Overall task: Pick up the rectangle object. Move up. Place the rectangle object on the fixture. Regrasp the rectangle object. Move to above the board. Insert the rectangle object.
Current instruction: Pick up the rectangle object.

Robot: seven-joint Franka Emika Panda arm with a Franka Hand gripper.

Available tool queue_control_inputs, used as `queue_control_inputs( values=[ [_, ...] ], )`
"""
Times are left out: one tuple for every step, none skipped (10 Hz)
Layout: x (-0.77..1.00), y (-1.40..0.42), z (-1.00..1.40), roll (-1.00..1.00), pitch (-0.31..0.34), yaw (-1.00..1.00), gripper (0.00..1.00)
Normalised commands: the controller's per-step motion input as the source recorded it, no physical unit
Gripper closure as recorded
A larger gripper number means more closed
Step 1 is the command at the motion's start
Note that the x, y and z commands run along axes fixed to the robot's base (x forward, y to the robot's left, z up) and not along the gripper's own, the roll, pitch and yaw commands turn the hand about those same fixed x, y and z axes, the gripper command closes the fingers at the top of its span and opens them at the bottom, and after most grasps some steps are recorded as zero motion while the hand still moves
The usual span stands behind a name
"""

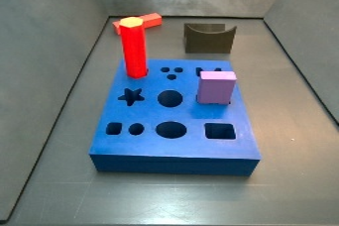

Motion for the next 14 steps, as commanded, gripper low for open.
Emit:
queue_control_inputs(
  values=[
    [0.00,0.00,0.00,0.01,0.000,0.00,0.00],
    [-0.45,0.21,-0.05,0.00,-0.014,-0.15,0.00],
    [-0.63,0.55,-0.51,0.02,-0.004,-0.26,0.00],
    [-0.58,0.55,-0.65,0.00,0.000,-0.35,0.00],
    [-0.52,0.49,-1.00,-0.07,0.000,-0.42,0.00],
    [-0.25,0.13,-0.79,-0.12,-0.117,-0.67,0.00],
    [-0.18,0.03,-0.66,-0.16,-0.179,-0.72,0.00],
    [-0.21,0.01,-0.66,-0.17,-0.171,-0.72,0.00],
    [-0.22,0.01,-0.67,-0.17,-0.163,-0.72,0.00],
    [-0.25,0.02,-0.67,-0.18,-0.150,-0.71,0.00],
    [-0.03,0.25,-0.55,-0.24,-0.163,-0.46,0.00],
    [0.00,0.42,-0.51,-0.28,-0.149,-0.32,0.00],
    [0.06,0.54,-0.41,-0.35,-0.153,-0.18,0.00],
    [0.06,0.55,-0.33,-0.39,-0.169,-0.13,0.00]
  ],
)
